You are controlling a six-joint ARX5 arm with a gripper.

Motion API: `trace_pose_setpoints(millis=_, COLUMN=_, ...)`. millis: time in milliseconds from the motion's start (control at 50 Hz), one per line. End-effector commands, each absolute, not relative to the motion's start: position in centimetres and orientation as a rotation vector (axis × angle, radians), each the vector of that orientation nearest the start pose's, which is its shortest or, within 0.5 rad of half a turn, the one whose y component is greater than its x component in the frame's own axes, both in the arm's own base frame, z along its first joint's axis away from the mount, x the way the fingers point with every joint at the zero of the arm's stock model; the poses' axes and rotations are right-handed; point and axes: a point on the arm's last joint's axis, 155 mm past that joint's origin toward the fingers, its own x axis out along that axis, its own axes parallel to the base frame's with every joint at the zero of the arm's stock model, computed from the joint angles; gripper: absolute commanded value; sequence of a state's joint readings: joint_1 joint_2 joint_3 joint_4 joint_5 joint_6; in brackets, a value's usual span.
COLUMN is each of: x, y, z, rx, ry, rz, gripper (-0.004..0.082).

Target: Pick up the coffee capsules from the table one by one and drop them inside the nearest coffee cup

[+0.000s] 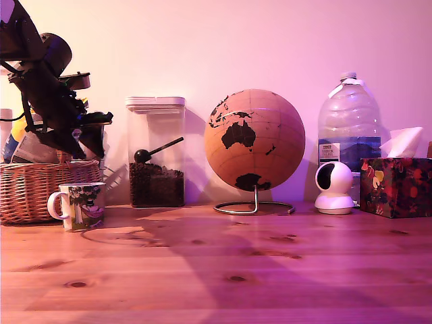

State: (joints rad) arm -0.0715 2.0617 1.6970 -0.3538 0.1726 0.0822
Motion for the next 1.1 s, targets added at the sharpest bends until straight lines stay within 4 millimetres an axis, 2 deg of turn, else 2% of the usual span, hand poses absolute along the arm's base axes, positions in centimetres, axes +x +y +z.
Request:
trace_pose_setpoints(millis=0, x=58.5, y=-7.2, z=13.5, rx=0.048, ry=0.706, rz=-0.259, gripper=0.0691)
trace_pose_setpoints(millis=240, x=58.3, y=-7.1, z=13.3, rx=0.048, ry=0.717, rz=-0.259, gripper=0.0688)
trace_pose_setpoints(millis=300, x=58.2, y=-7.1, z=13.2, rx=0.048, ry=0.722, rz=-0.26, gripper=0.0656)
trace_pose_setpoints(millis=360, x=58.0, y=-7.1, z=13.1, rx=0.052, ry=0.732, rz=-0.262, gripper=0.0545)
trace_pose_setpoints(millis=500, x=57.2, y=-7.8, z=13.1, rx=0.051, ry=0.757, rz=-0.28, gripper=0.0047)
trace_pose_setpoints(millis=520, x=57.1, y=-7.9, z=13.2, rx=0.051, ry=0.76, rz=-0.282, gripper=-0.0016)
trace_pose_setpoints(millis=540, x=56.9, y=-8.1, z=13.2, rx=0.051, ry=0.763, rz=-0.286, gripper=-0.0029)
trace_pose_setpoints(millis=560, x=56.8, y=-8.2, z=13.2, rx=0.071, ry=0.762, rz=-0.297, gripper=-0.0009)
trace_pose_setpoints(millis=920, x=55.2, y=-10.0, z=14.4, rx=0.073, ry=0.782, rz=-0.343, gripper=-0.002)
trace_pose_setpoints(millis=1080, x=54.0, y=-9.9, z=15.7, rx=0.072, ry=0.772, rz=-0.345, gripper=-0.002)
